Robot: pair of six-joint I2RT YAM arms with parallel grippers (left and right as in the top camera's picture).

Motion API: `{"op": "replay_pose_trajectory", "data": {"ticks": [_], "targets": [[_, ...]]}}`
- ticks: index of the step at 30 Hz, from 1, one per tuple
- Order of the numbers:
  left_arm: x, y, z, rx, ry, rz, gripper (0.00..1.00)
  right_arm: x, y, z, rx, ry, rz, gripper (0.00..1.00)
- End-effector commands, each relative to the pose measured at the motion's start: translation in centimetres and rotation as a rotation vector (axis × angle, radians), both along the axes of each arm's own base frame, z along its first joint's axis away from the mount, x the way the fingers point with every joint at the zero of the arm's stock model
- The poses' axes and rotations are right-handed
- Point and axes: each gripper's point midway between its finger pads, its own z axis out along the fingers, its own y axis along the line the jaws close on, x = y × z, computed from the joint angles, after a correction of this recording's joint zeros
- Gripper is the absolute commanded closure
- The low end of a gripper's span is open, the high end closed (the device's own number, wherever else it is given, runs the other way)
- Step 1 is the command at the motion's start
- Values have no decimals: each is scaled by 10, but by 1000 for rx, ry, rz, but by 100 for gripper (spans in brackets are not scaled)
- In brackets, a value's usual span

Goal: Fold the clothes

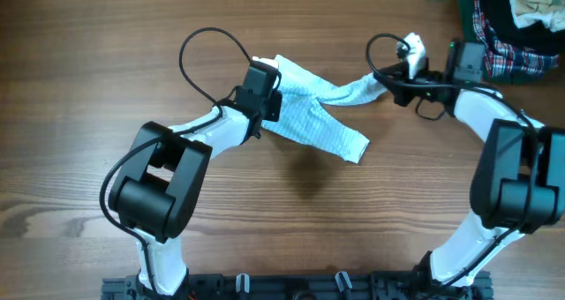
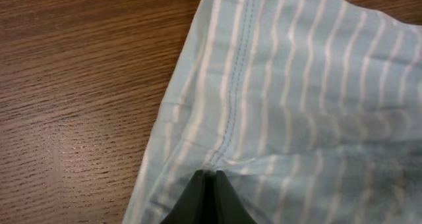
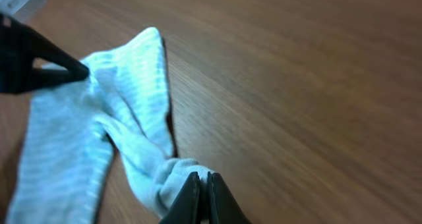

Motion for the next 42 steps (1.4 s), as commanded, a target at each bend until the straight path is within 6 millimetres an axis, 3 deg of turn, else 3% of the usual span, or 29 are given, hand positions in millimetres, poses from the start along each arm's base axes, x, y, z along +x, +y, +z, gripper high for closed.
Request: {"op": "replay_pose_trajectory", "data": {"ticks": [1, 4, 13, 14, 15, 20, 21, 22, 23, 25, 26, 27, 30, 33, 35, 37, 42], "targets": [[-32, 28, -49, 74, 150, 36, 94, -6, -9, 18, -50, -232, 162, 96], [-32, 27, -48, 74, 150, 36, 94, -20, -16, 19, -123, -393, 296, 96], [-29, 26, -47, 66, 136, 36, 94, -84, -5, -12, -176, -317, 515, 96], [-29, 26, -47, 66, 136, 36, 94, -82, -8, -16, -191, -276, 493, 30], [-29, 26, -47, 66, 136, 36, 94, -78, -11, -17, -197, -261, 470, 0], [-29, 26, -47, 67, 136, 36, 94, -50, -19, -10, -147, -190, 304, 0], [-29, 26, -47, 67, 136, 36, 93, -26, -26, 1, -3, -32, 85, 0], [-29, 26, -47, 67, 136, 36, 93, -18, -28, 6, 84, 68, -19, 0], [-29, 26, -47, 67, 136, 36, 93, -12, -31, 11, 211, 219, -151, 0], [-29, 26, -47, 66, 136, 36, 93, -8, -30, 16, 570, 681, -469, 0], [-29, 26, -47, 66, 135, 36, 93, -10, -28, 17, 582, 690, -454, 0], [-29, 26, -47, 66, 136, 36, 93, -11, -27, 18, 549, 641, -413, 0], [-30, 26, -47, 67, 137, 36, 93, -23, -35, -11, 521, 831, -617, 1], [-29, 26, -47, 67, 137, 36, 93, -42, -45, -47, 336, 925, -806, 7], [-29, 26, -47, 66, 136, 36, 93, -55, -48, -66, 175, 953, -907, 18], [-29, 26, -47, 66, 136, 36, 93, -62, -49, -74, 100, 968, -977, 19], [-29, 26, -47, 66, 136, 36, 93, -73, -32, -84, -14, 979, -1053, 33]]}}
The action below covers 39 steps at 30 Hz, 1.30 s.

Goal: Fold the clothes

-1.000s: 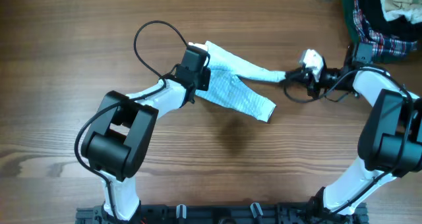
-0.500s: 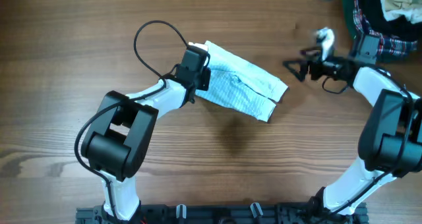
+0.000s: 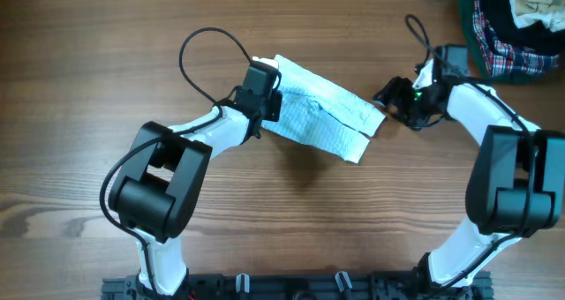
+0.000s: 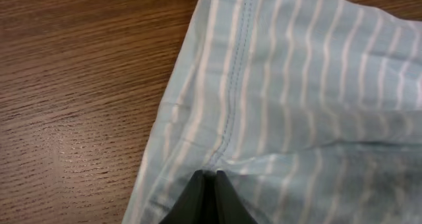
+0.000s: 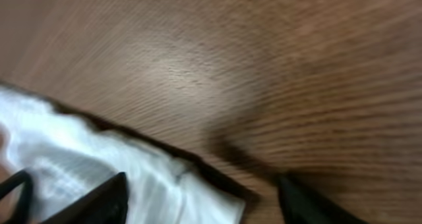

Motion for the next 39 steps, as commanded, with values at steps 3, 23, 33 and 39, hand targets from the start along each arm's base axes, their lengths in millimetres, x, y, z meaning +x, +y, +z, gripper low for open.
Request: {"op": "replay_pose_trajectory", "data": {"ticks": [3, 23, 33, 39], "targets": [[-30, 26, -47, 68, 138, 37, 93, -19, 4, -24, -160, 111, -50, 57], [-23, 24, -43, 56, 108, 37, 89, 75, -23, 19, -227, -364, 38, 46], [-28, 56, 65, 123, 61, 119, 29, 40, -15, 96, -161, -292, 8, 1], [-51, 47, 79, 52, 130, 60, 1, -24, 21, 101, -116, -115, 93, 1]]}}
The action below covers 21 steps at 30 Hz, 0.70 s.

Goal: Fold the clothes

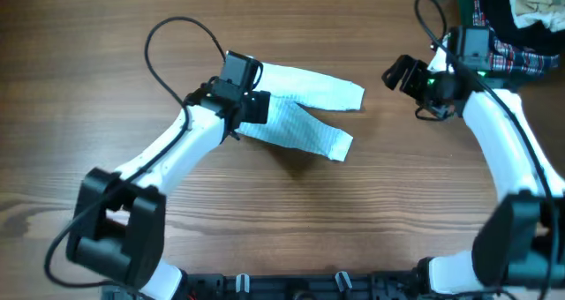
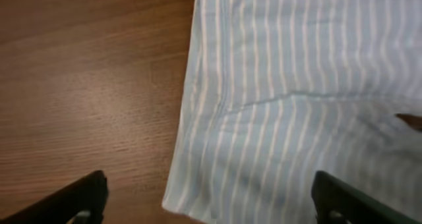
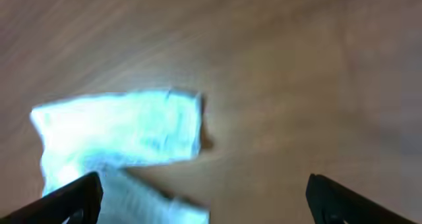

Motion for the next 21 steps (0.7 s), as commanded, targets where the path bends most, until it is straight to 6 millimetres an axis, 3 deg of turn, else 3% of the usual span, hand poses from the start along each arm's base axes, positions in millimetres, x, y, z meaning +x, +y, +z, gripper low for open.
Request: {"op": "replay_pose_trajectory", "data": {"ticks": [1, 3, 5, 7, 11, 14, 17, 21], "targets": [[-19, -12, -2, -82, 85, -49, 4, -28, 37, -17, 40, 109, 72, 4], [-36, -7, -11, -104, 179, -37, 16, -45, 64, -29, 56, 157, 127, 11], [-46, 15, -17, -110, 251, 48, 26, -63, 90, -40, 48, 198, 182, 19], [-52, 28, -20, -129, 296, 84, 32, -75, 102, -49, 31, 230, 199, 23], [-54, 58, -22, -157, 335, 179, 43, -100, 109, -70, -60, 300, 139, 26], [-47, 61, -21, -174, 312, 211, 46, -115, 111, -84, -129, 324, 82, 26], [-27, 57, -23, -201, 248, 221, 51, -117, 123, -92, -145, 291, 68, 31], [-17, 55, -34, -207, 236, 224, 50, -108, 119, -91, -211, 227, 0, 38]]}}
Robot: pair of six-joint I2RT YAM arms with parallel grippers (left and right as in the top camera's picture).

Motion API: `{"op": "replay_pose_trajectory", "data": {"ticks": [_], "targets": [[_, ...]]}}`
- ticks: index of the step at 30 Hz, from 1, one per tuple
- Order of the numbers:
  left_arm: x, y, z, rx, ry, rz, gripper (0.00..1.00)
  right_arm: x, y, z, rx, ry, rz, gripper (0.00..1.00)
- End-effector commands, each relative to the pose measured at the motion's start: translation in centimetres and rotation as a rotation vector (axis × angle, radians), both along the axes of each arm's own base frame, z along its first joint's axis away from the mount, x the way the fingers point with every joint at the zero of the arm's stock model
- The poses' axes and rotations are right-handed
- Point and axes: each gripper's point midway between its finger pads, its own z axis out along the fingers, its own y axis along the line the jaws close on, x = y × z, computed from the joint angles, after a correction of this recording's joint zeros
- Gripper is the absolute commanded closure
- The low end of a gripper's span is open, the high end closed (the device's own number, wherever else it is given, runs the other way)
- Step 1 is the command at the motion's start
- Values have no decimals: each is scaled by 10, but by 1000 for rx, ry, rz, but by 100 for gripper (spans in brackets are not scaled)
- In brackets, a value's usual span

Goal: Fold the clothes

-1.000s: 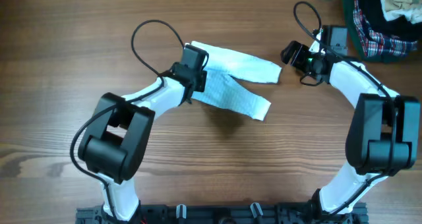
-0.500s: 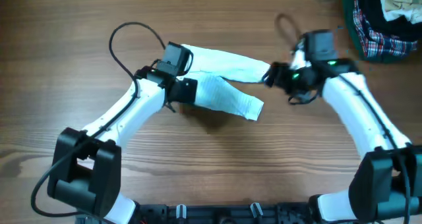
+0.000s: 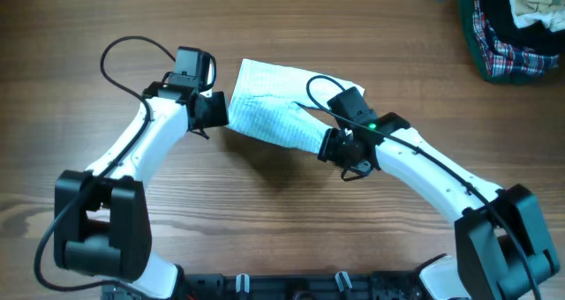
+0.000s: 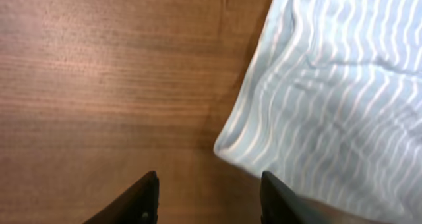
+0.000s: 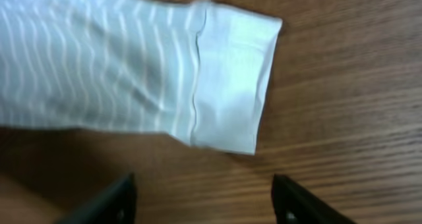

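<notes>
A light blue striped garment [image 3: 275,106] lies flat on the wooden table, its sleeve-like end with a plain cuff [image 5: 231,85] pointing to the lower right. My left gripper [image 3: 217,111] is open just off the garment's left edge [image 4: 227,145], with bare wood between its fingers; in the wrist view the left gripper [image 4: 210,197] has one finger beside the cloth. My right gripper [image 3: 332,146] is open at the cuff end; in its own view the right gripper [image 5: 206,197] is over wood just short of the cuff.
A heap of other clothes [image 3: 508,18], plaid and dark, sits at the far right corner of the table. The right arm [image 3: 424,181] crosses the table's middle right, with a black cable [image 3: 322,84] looping over the garment.
My left gripper has moved left from over the garment to just off its left edge. My right gripper has come from the far right down to the cuff end. Both remain open.
Both grippers were shut on the garment, the right one holding a twisted end stretched to the right. Then the right was open with that end laid flat while the left still held. Then both were open and apart from the cloth; now both stand open at its edges.
</notes>
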Motion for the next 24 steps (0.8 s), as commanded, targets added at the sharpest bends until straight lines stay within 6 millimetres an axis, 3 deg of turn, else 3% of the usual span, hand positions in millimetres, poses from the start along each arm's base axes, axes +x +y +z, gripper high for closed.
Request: {"op": "replay_pose_trajectory", "data": {"ticks": [1, 9, 14, 18, 24], "targets": [[4, -2, -14, -16, 18, 20, 50, 10, -12, -4, -91, -62, -80, 38], [14, -14, -26, -73, 8, -9, 54, 17, -15, -4, -110, -102, -92, 40], [13, -21, -25, -83, 1, -98, 62, 4, -18, -20, -103, -68, -106, 40], [13, -21, -25, -83, 1, -100, 75, 4, -15, -21, -87, -67, -87, 41], [10, -23, -38, -80, 30, -151, 77, 9, -9, -19, -72, -90, -42, 40]]}}
